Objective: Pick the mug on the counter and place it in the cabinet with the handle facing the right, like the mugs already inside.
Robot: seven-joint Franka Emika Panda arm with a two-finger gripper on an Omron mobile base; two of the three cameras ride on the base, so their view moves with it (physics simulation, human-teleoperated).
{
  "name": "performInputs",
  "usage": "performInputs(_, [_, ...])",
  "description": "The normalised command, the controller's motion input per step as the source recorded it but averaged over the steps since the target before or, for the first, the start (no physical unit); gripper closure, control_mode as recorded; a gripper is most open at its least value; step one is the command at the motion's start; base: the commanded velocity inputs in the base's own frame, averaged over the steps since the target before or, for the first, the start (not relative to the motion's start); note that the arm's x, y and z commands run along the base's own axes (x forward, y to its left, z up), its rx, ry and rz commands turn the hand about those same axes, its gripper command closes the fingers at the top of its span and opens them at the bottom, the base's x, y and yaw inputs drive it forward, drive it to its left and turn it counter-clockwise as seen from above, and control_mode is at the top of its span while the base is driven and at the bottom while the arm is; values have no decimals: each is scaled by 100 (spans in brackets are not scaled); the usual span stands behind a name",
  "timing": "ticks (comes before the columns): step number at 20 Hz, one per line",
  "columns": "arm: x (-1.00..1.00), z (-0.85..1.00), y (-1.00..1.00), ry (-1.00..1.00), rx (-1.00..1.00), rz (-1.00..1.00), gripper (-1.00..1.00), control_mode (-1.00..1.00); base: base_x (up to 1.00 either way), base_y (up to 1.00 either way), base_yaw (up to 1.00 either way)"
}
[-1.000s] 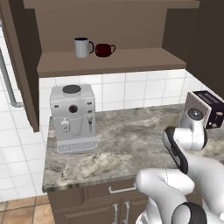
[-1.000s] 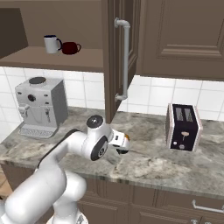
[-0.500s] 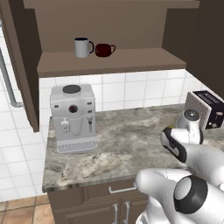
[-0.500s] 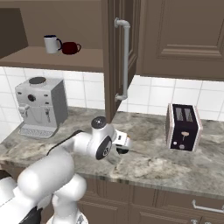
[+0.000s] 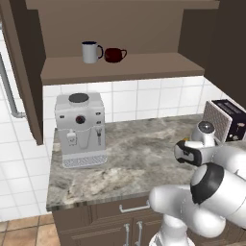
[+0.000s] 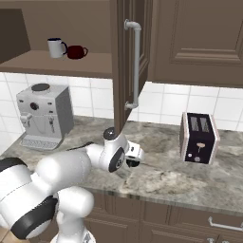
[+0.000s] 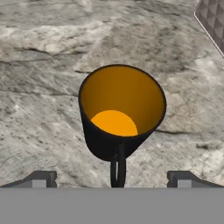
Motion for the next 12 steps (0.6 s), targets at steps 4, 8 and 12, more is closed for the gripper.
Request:
performInputs(4, [2, -11, -1, 0, 0, 0, 100, -100, 0, 0, 0])
performInputs(8, [0, -11, 0, 0, 1, 0, 100, -100, 0, 0, 0])
performInputs(12, [0, -10, -3, 0, 1, 0, 100, -100, 0, 0, 0])
